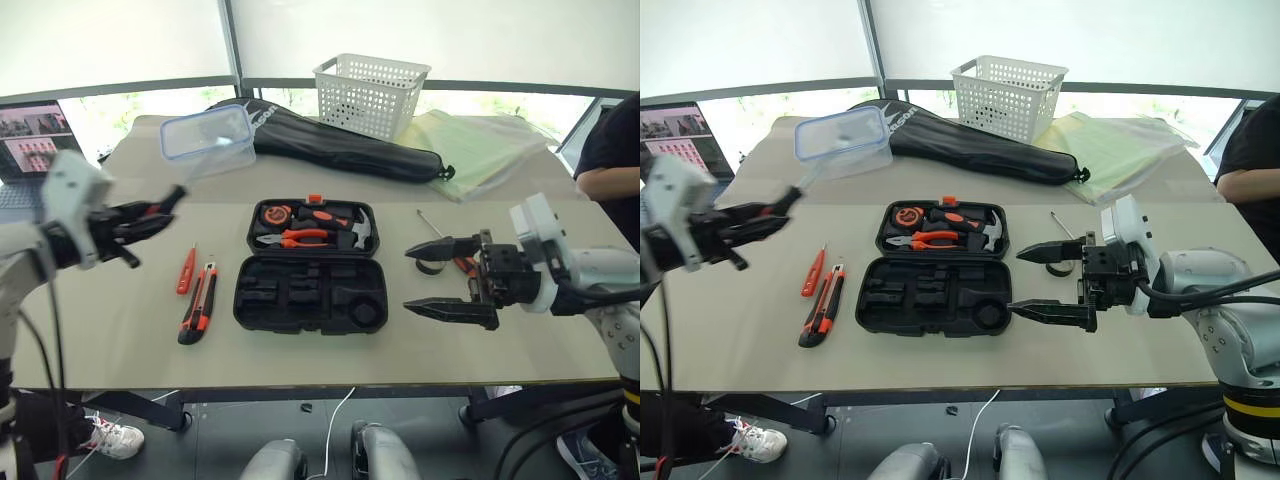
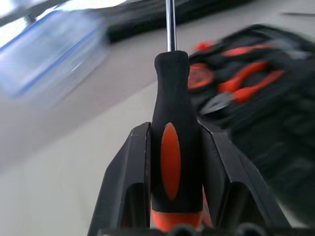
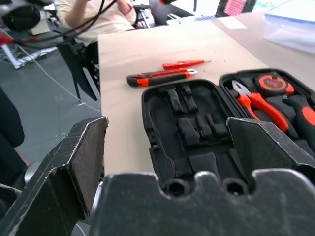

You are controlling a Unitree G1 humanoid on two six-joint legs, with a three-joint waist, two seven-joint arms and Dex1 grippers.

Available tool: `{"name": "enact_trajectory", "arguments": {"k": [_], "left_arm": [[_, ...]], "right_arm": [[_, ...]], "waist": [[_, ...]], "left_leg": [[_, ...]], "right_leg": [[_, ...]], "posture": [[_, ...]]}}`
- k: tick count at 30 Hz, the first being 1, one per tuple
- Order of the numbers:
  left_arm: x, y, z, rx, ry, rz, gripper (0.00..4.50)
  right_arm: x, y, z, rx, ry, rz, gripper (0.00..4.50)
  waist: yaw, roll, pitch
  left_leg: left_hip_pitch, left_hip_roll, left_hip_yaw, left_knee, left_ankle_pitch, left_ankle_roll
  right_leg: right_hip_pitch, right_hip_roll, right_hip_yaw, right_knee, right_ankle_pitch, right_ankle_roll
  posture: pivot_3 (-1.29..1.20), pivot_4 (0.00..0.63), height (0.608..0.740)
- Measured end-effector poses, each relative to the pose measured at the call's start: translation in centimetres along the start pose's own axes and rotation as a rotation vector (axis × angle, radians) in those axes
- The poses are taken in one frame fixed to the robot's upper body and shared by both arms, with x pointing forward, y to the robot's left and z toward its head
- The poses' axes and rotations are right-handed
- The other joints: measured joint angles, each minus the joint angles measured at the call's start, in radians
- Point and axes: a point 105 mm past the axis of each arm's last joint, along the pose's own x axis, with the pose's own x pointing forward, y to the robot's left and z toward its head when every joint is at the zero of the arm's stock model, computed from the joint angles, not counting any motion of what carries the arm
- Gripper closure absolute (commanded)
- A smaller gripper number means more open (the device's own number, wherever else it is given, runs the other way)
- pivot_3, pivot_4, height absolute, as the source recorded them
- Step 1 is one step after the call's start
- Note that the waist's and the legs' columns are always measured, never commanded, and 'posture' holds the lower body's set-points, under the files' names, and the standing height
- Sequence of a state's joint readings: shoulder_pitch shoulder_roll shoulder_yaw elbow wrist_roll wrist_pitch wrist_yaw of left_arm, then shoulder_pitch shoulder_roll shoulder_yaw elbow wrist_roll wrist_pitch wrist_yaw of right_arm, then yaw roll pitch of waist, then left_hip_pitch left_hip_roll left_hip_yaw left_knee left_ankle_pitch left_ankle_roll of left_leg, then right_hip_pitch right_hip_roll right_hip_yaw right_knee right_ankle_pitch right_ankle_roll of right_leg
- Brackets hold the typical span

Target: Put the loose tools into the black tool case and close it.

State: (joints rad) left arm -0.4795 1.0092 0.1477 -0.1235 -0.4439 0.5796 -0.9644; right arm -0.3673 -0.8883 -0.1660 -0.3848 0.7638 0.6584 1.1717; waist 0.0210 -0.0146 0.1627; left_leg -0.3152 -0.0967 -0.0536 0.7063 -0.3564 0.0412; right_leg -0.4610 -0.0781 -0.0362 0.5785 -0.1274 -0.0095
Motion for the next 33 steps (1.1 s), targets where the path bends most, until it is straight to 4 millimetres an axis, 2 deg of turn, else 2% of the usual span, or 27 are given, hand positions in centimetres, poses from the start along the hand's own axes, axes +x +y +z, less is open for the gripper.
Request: {"name": "enact_trajectory", "arguments": {"k": [3, 4, 6, 10, 15, 22, 33], "left_arm": [[4.7, -2.7, -1.4, 0.111, 0.056, -0.213, 3.6], [6.1, -3.8, -1.8, 0.146, 0.066, -0.282, 3.6], [9.4, -4.9, -1.7, 0.283, 0.065, -0.369, 3.6], [12.1, -5.7, -1.9, 0.458, 0.057, -0.455, 3.6], [13.0, -5.6, -3.6, 0.541, 0.091, -0.496, 3.6], [13.0, -4.2, -3.8, 0.549, 0.101, -0.462, 3.6], [12.6, -4.1, -4.0, 0.582, 0.087, -0.477, 3.6]], "right_arm": [[-0.4, -0.3, -0.5, 0.008, 0.017, -0.044, 0.0], [-0.5, -0.4, -0.6, 0.011, 0.019, -0.053, 0.0], [-0.7, -0.4, -1.1, 0.025, 0.024, -0.082, 0.0], [-0.8, 0.0, -1.3, 0.022, 0.032, -0.106, 0.0], [-0.8, 0.0, -1.2, 0.015, 0.03, -0.135, 0.0], [-0.9, 0.3, -1.1, 0.012, 0.026, -0.164, 0.0], [-0.8, -0.2, -0.3, -0.017, 0.013, -0.166, 0.0]], "waist": [[-0.01, -0.001, 0.001], [-0.012, -0.002, 0.001], [-0.009, -0.003, 0.002], [-0.014, -0.003, 0.002], [-0.009, -0.003, 0.002], [-0.008, -0.003, 0.002], [-0.008, -0.003, 0.002]], "left_leg": [[-0.002, 0.002, -0.001, 0.001, 0.001, 0.003], [-0.005, 0.003, -0.001, 0.003, 0.004, 0.008], [-0.008, 0.004, -0.002, 0.006, 0.005, 0.009], [-0.011, 0.006, -0.001, 0.007, 0.005, 0.01], [-0.014, 0.006, -0.001, 0.008, 0.005, 0.012], [-0.019, 0.005, -0.001, 0.016, 0.003, 0.016], [-0.021, 0.005, -0.001, 0.021, 0.002, 0.018]], "right_leg": [[-0.001, 0.002, -0.002, -0.001, 0.001, -0.002], [-0.003, 0.003, -0.002, 0.0, 0.001, -0.003], [-0.006, 0.003, -0.002, 0.0, 0.003, -0.005], [-0.008, 0.003, 0.002, 0.001, 0.004, -0.006], [-0.01, 0.003, 0.001, 0.001, 0.004, -0.006], [-0.011, 0.003, -0.001, 0.001, 0.006, -0.002], [-0.012, 0.003, -0.002, 0.001, 0.007, -0.001]], "posture": [[0.0, 0.15, 0.74], [0.0, 0.15, 0.74], [0.0, 0.15, 0.74], [0.0, 0.15, 0.74], [0.0, 0.15, 0.74], [0.0, 0.15, 0.74], [0.0, 0.15, 0.74]]}}
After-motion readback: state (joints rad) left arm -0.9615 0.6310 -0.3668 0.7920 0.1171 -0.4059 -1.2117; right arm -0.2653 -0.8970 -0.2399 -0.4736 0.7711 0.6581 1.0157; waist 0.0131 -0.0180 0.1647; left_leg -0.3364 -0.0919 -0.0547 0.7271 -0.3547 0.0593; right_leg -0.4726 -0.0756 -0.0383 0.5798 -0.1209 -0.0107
